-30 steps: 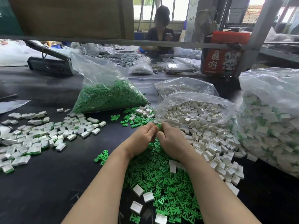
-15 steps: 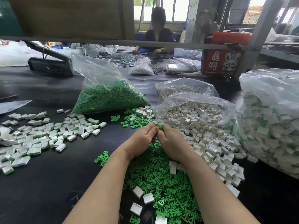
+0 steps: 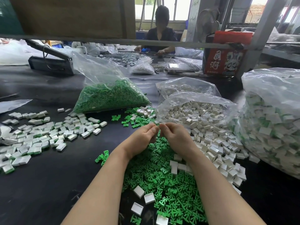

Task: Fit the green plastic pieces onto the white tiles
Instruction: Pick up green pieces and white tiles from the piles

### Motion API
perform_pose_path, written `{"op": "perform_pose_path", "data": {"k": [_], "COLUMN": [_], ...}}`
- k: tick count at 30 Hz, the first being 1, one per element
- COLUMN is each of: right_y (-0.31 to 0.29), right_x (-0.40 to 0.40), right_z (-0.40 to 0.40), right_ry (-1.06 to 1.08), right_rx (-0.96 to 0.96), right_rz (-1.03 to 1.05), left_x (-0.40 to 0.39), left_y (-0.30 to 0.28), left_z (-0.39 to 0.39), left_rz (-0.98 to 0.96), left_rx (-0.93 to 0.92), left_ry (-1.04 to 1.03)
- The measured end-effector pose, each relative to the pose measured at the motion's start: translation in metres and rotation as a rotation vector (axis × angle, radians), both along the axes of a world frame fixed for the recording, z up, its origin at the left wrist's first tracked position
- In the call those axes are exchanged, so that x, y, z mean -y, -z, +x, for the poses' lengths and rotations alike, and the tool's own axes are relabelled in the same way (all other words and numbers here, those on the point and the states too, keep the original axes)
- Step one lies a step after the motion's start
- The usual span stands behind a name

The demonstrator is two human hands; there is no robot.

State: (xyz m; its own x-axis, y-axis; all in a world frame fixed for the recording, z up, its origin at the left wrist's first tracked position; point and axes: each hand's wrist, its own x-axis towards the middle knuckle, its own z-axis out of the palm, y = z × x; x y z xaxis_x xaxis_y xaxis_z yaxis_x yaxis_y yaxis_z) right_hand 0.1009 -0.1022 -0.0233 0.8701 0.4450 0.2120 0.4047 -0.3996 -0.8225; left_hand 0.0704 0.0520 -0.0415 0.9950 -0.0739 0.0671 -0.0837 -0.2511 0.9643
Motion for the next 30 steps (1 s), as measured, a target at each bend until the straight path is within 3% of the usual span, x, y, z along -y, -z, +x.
{"op": "perform_pose_path", "data": {"k": [12,20,30], "right_y": [0.005,0.006,0.008], "right_x": [-0.006,-0.007,-0.009], "right_z": [-0.005,-0.007,-0.004], "right_ry": [-0.034,-0.026,-0.001], "right_rx": [0.187,0.217,0.227], "right_rz": [-0.361,-0.439,-0.458], "left_x": [0.003,0.009,0.011], "left_y": [-0.003,-0.013,-0.008], "left_z": [0.0,-0.003,-0.005], "left_rz": [0.145,0.419,0.538], "left_rx": [-0.036,-0.023,0.0], "left_ry": [-0.017,-0.029,-0.095]}}
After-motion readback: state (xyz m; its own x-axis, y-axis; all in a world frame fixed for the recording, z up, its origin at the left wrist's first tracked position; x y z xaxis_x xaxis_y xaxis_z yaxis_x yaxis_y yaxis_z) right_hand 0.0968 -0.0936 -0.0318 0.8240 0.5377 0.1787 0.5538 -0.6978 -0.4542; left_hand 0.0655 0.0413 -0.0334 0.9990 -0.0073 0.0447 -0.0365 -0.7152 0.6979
